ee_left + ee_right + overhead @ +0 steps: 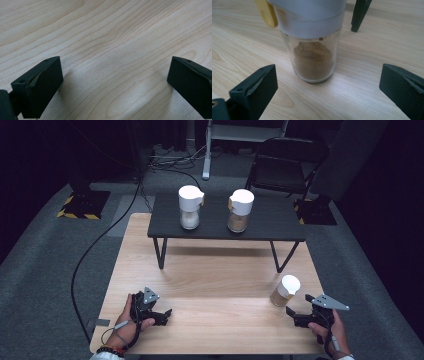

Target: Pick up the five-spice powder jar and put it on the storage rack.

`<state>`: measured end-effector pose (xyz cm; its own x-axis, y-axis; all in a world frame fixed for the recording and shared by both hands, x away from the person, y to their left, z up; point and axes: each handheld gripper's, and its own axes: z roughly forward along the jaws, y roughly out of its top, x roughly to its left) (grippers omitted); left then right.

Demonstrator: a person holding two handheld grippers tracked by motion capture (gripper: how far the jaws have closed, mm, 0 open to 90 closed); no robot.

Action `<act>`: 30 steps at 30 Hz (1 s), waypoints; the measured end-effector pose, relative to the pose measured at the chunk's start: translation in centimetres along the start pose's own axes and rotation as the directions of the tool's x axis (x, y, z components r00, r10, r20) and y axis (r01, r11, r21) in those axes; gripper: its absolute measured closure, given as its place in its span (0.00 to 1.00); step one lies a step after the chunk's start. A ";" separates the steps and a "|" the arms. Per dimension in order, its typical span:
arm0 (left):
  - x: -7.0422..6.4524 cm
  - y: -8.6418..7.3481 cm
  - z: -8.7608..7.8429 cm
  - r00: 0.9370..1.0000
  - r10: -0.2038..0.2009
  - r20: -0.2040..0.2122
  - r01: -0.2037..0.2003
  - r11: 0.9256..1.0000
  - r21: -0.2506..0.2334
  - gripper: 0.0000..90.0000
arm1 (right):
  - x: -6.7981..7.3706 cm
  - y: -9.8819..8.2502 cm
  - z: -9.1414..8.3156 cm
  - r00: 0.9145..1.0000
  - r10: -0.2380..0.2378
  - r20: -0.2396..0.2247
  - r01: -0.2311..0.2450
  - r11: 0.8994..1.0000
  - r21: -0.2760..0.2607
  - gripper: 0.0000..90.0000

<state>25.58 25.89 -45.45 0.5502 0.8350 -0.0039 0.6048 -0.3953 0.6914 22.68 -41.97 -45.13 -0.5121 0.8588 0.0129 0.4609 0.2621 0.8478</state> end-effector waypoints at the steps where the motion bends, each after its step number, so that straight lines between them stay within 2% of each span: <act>1: 0.0 0.0 0.0 1.000 0.000 0.000 0.000 1.000 0.000 0.00 | 0.0 0.1 0.0 1.000 0.002 -0.005 -0.002 1.000 -0.002 0.02; 11: 0.0 0.0 0.0 1.000 0.000 0.000 0.000 1.000 0.000 0.00 | 0.6 0.6 0.1 1.000 -0.010 -0.020 0.010 1.000 -0.022 0.01; 30: 0.0 0.0 0.0 1.000 -0.001 0.000 0.001 1.000 0.000 0.00 | 0.9 1.3 0.8 1.000 -0.009 -0.024 0.009 1.000 -0.022 0.01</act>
<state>25.57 25.89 -45.45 0.5500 0.8351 -0.0045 0.6050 -0.3948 0.6915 23.41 -40.55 -44.48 -0.5339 0.8454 0.0177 0.4400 0.2598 0.8596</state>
